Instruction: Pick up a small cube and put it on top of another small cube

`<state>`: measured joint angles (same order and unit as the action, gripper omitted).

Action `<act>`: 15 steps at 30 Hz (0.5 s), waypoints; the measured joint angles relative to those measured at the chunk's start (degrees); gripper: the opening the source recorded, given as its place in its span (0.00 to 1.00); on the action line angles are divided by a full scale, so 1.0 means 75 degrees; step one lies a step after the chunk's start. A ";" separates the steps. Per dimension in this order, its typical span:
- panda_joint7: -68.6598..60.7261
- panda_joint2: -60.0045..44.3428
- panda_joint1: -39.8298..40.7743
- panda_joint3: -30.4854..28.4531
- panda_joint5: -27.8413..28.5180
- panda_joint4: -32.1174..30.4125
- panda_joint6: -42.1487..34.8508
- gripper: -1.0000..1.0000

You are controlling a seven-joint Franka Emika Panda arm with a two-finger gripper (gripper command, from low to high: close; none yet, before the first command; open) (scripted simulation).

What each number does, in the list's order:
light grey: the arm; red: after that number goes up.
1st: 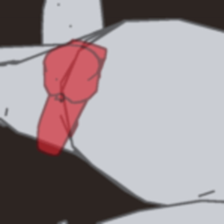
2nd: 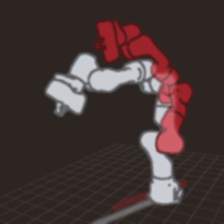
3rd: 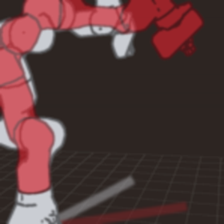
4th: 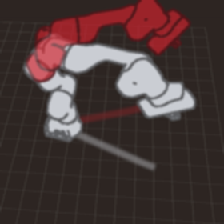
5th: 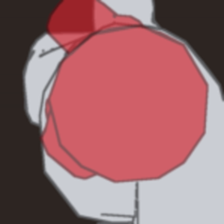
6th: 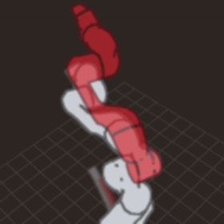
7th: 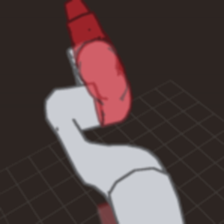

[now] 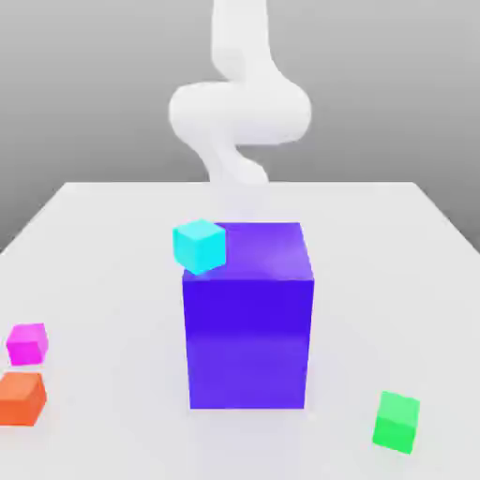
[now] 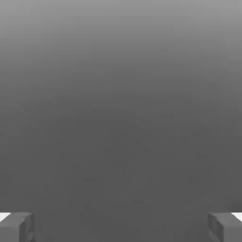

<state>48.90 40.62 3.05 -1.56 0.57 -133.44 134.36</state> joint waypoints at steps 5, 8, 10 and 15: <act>0.0796 -0.1420 0.0846 -0.0471 0.0094 -0.0455 0.0709 0.50; 0.1228 -0.2243 0.1319 -0.0789 0.0108 -0.0720 0.1122 0.50; 0.1501 -0.2792 0.1616 -0.1023 0.0096 -0.0897 0.1398 0.50; 0.2072 -0.4175 0.2310 -0.1652 -0.0085 -0.1338 0.2085 0.50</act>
<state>64.44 9.31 20.37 -13.95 -0.07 -143.48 150.00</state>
